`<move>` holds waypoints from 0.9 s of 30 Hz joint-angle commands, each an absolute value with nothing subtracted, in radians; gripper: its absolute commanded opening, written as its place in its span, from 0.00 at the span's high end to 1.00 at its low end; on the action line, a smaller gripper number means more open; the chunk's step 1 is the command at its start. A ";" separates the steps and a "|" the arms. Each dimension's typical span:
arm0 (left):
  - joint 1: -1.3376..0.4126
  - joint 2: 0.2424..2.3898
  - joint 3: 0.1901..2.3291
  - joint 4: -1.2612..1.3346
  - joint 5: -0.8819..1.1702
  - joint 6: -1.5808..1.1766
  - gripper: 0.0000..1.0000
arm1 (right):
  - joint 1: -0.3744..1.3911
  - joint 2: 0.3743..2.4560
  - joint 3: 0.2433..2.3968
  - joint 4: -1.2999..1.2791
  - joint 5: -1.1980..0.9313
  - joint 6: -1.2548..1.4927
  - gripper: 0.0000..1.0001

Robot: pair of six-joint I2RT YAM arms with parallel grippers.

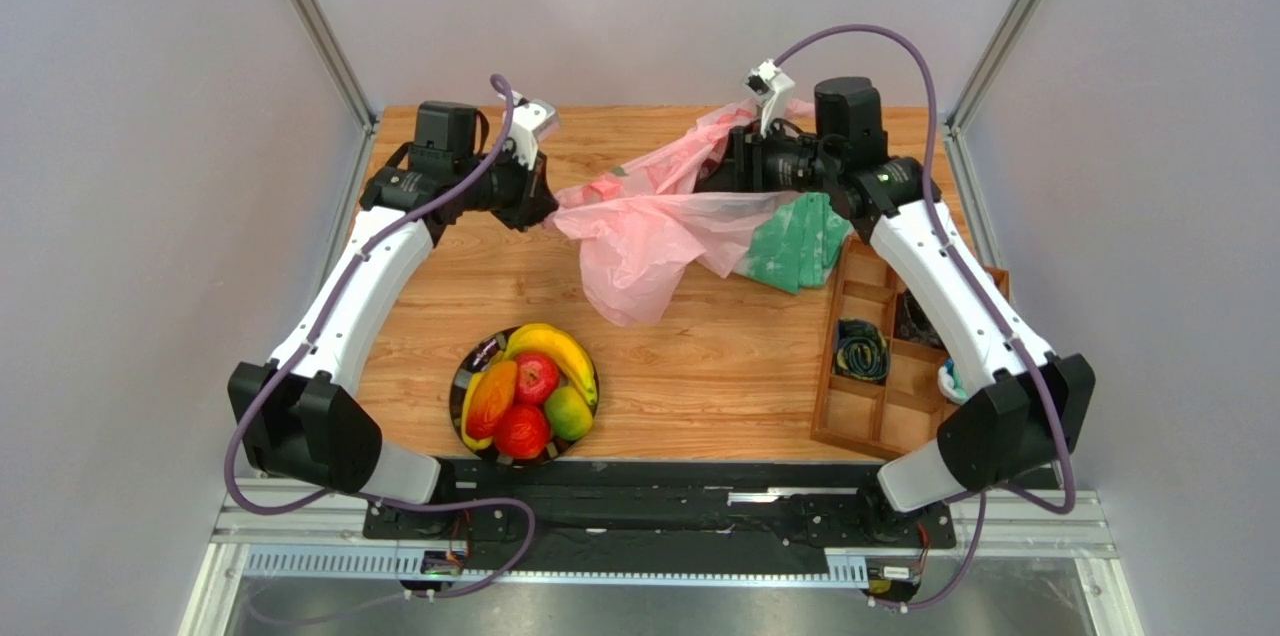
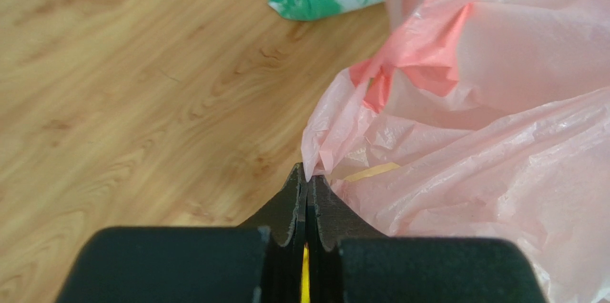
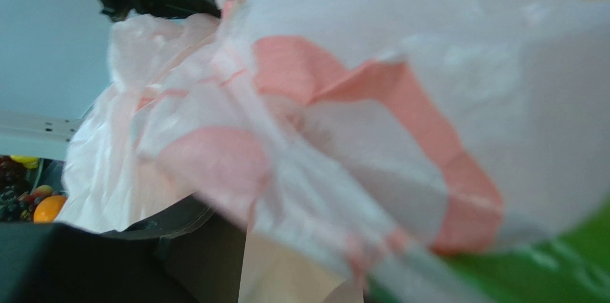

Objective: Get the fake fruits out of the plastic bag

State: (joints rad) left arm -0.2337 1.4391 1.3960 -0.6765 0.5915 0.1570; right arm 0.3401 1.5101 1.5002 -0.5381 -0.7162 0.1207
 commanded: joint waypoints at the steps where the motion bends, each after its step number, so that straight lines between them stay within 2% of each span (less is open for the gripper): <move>1: -0.225 1.417 1.451 -0.685 0.491 0.291 1.00 | 0.330 1.404 1.554 -0.482 -0.805 0.144 0.96; 3: -0.225 1.439 1.451 -0.706 0.485 0.319 1.00 | 0.299 1.382 1.534 -0.367 -0.769 0.288 0.97; 6: -0.225 1.451 1.421 -0.692 0.390 0.315 1.00 | 0.197 1.411 1.520 -0.164 -0.854 0.608 0.95; 11: -0.222 1.473 1.414 -0.677 0.269 0.321 1.00 | 0.105 1.442 1.548 -0.158 -0.904 0.658 0.95; 14: -0.221 1.453 1.431 -0.672 0.300 0.288 1.00 | 0.097 1.442 1.516 -0.132 -0.919 0.653 0.93; 16: -0.221 1.428 1.460 -0.678 0.385 0.242 1.00 | 0.100 1.434 1.471 -0.111 -0.934 0.670 0.89; 18: -0.221 1.413 1.488 -0.686 0.530 0.209 1.00 | 0.112 1.427 1.419 -0.150 -0.911 0.629 0.89; 21: -0.221 1.396 1.548 -0.684 0.638 0.158 1.00 | 0.198 1.411 1.416 -0.404 -0.703 0.282 0.94; 22: -0.221 1.397 1.568 -0.684 0.650 0.152 1.00 | 0.268 1.407 1.401 -0.444 -0.542 0.120 0.94; 24: -0.221 1.396 1.574 -0.686 0.678 0.158 1.00 | 0.307 1.397 1.313 -0.433 -0.437 0.063 0.94; 27: -0.233 1.394 1.548 -0.698 0.654 0.176 1.00 | 0.318 1.437 1.229 -0.399 -0.404 0.110 0.94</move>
